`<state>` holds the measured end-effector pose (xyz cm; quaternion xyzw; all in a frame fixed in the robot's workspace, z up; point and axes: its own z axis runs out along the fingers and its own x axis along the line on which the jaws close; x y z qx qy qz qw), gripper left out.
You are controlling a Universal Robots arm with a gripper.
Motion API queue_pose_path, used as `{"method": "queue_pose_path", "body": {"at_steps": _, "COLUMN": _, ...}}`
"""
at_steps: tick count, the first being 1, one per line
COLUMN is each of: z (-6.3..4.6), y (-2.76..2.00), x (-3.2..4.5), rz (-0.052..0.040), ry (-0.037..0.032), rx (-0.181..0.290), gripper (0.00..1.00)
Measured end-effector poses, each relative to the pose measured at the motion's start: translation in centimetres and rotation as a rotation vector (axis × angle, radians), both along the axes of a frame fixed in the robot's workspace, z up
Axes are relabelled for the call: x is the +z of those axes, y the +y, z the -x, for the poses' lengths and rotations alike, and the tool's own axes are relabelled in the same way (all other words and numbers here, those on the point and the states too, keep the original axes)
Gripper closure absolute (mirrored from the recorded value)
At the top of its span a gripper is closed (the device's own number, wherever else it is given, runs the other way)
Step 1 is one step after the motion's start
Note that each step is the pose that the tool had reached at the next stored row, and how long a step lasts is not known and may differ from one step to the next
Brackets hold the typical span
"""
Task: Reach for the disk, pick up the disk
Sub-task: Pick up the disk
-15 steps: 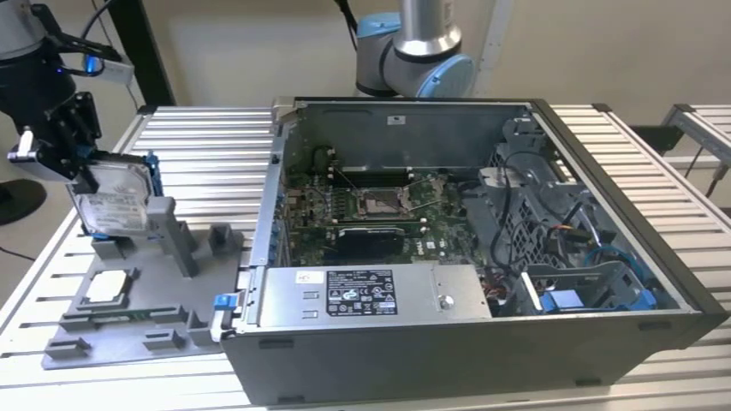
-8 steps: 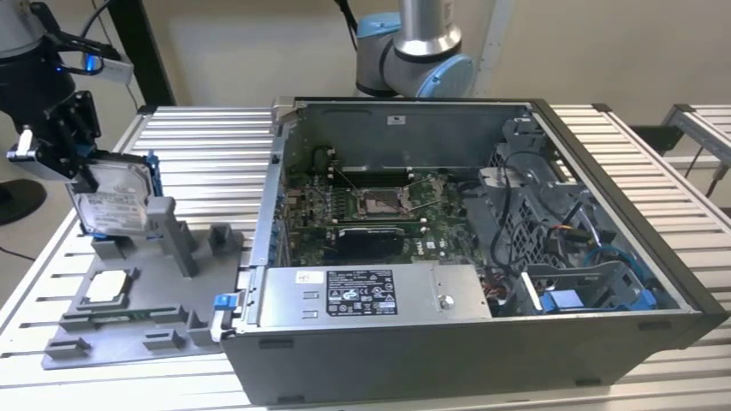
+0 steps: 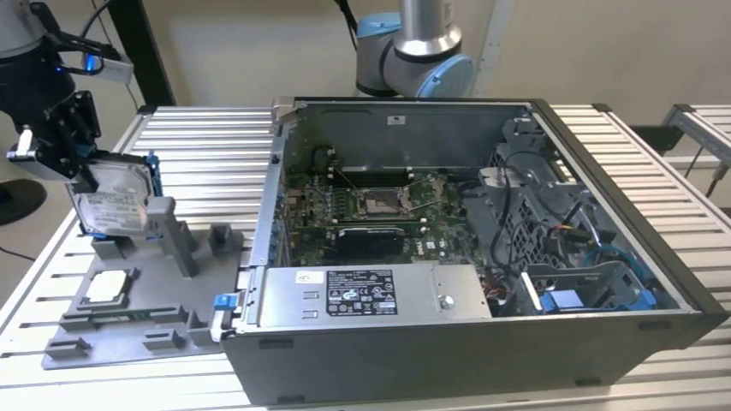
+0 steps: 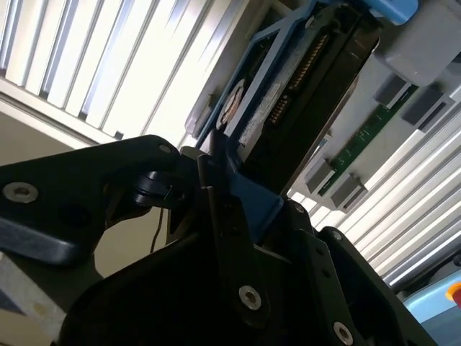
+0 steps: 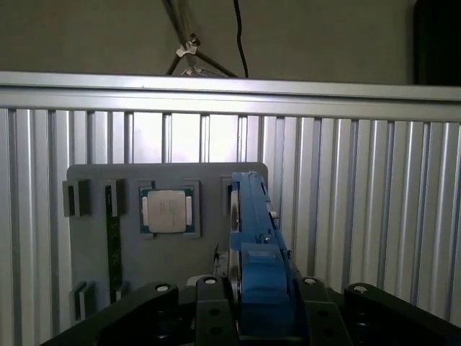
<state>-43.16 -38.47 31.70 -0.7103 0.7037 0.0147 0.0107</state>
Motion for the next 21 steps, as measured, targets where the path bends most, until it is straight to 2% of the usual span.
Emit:
{"method": "queue_pose_path", "body": {"at_steps": 4, "z": 0.1, "y": 0.01, "x": 0.04, "rz": 0.0002, "ry": -0.0004, "rx": 0.0, "gripper": 1.0}}
{"method": "queue_pose_path", "body": {"at_steps": 6, "z": 0.0, "y": -0.01, "x": 0.36, "rz": 0.0, "ry": -0.0101, "rx": 0.0, "gripper": 1.0}}
{"method": "queue_pose_path", "body": {"at_steps": 8, "z": 0.0, "y": -0.01, "x": 0.84, "rz": 0.0001, "ry": -0.0169, "rx": 0.0, "gripper": 1.0}}
{"method": "queue_pose_path", "body": {"at_steps": 14, "z": 0.1, "y": 0.0, "x": 2.5, "rz": 0.0001, "ry": -0.0303, "rx": 0.0, "gripper": 1.0}}
{"method": "queue_pose_path", "body": {"at_steps": 18, "z": 0.0, "y": 0.0, "x": 2.89, "rz": 0.0001, "ry": -0.0566, "rx": 0.0, "gripper": 1.0}}
{"method": "queue_pose_path", "body": {"at_steps": 20, "z": 0.1, "y": 0.0, "x": 3.03, "rz": 0.0, "ry": -0.0715, "rx": 0.0, "gripper": 1.0}}
{"method": "queue_pose_path", "body": {"at_steps": 21, "z": 0.1, "y": 0.0, "x": 3.07, "rz": 0.0, "ry": -0.0811, "rx": 0.0, "gripper": 1.0}}
